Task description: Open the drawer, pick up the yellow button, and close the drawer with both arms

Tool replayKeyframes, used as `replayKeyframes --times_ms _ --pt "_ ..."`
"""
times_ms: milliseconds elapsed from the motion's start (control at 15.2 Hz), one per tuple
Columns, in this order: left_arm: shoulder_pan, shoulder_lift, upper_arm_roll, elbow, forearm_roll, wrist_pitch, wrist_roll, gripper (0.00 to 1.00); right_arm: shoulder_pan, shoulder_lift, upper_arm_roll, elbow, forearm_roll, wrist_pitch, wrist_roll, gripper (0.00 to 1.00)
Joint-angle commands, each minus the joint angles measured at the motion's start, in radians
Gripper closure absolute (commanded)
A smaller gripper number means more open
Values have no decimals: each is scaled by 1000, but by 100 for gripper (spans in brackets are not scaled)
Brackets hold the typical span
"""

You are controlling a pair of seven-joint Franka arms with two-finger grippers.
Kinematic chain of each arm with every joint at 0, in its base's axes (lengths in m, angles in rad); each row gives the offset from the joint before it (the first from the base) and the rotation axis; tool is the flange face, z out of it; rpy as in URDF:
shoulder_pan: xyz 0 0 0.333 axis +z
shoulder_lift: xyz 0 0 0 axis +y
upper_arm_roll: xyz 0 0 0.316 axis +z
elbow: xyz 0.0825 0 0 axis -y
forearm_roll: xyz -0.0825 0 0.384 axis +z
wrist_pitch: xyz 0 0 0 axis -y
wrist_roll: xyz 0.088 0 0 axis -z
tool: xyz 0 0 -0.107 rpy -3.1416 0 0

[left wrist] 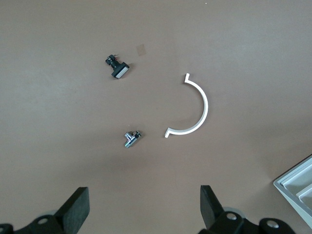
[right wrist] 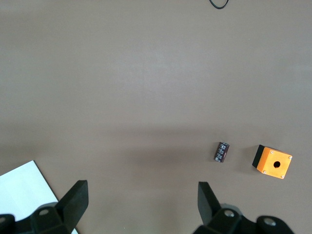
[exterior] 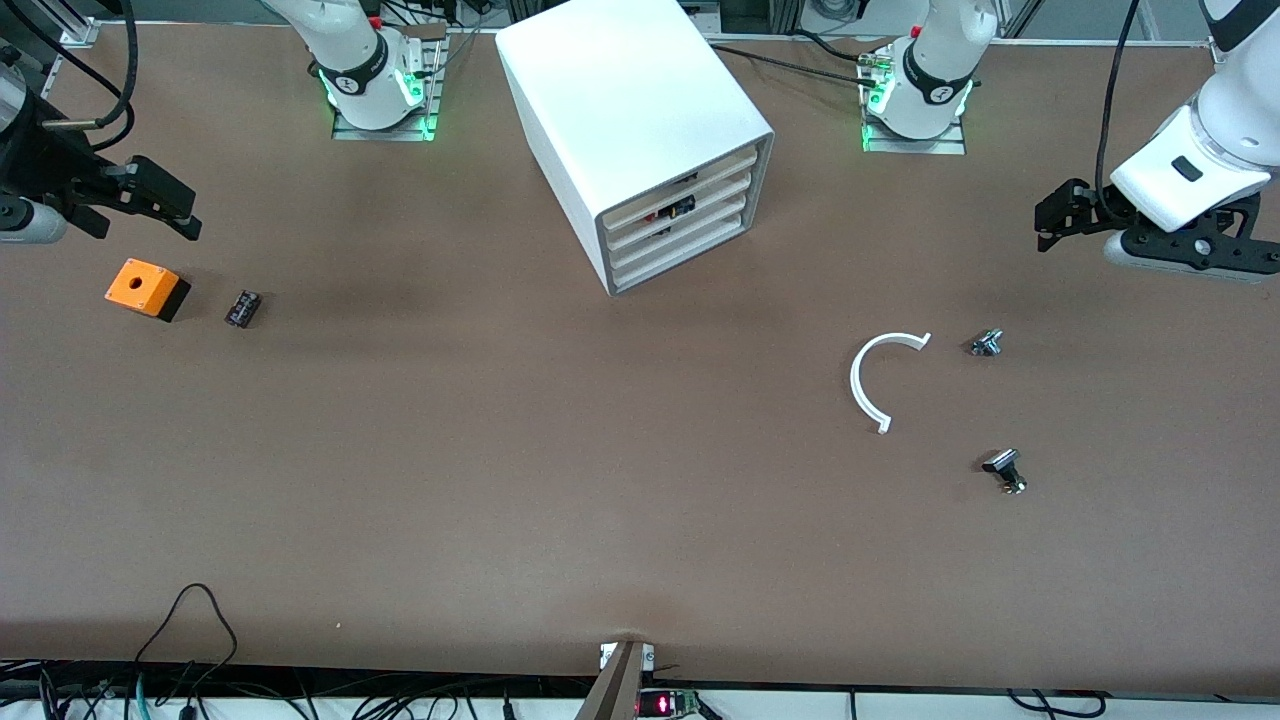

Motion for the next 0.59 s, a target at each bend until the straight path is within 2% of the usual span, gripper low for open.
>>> replayKeyframes --times_ms 0,527 --pt "0 11 -19 20 -27 -5 7 0 -11 -2 16 11 -9 -18 -8 1" --pt "4 11 -21 20 -27 -10 21 0 -11 -5 16 -3 -8 -28 7 1"
